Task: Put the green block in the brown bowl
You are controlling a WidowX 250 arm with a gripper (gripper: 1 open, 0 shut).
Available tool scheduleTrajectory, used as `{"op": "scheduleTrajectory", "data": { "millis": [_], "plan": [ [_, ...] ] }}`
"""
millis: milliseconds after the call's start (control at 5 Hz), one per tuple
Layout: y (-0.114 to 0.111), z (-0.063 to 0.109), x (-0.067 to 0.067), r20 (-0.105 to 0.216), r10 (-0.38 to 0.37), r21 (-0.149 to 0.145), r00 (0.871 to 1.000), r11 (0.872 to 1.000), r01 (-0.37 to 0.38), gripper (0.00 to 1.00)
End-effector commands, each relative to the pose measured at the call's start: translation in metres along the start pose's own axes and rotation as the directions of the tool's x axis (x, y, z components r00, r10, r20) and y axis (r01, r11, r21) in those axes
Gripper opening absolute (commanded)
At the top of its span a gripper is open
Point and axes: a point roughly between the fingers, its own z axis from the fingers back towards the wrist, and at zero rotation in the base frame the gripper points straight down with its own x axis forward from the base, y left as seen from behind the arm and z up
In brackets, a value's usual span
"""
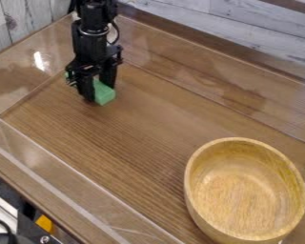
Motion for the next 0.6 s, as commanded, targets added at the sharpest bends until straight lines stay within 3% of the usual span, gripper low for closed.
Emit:
{"op": "scheduleTrajectory", "data": {
  "millis": [0, 400],
  "plan": [
    [-0.0068, 0.0196, 0.0077, 0.020, 0.040, -0.051, 0.999, 0.998, -0.039, 0.00],
    [-0.0130, 0.0137, 0.0149, 0.002, 0.057, -0.056, 0.998, 0.997, -0.057, 0.00]
  ]
}}
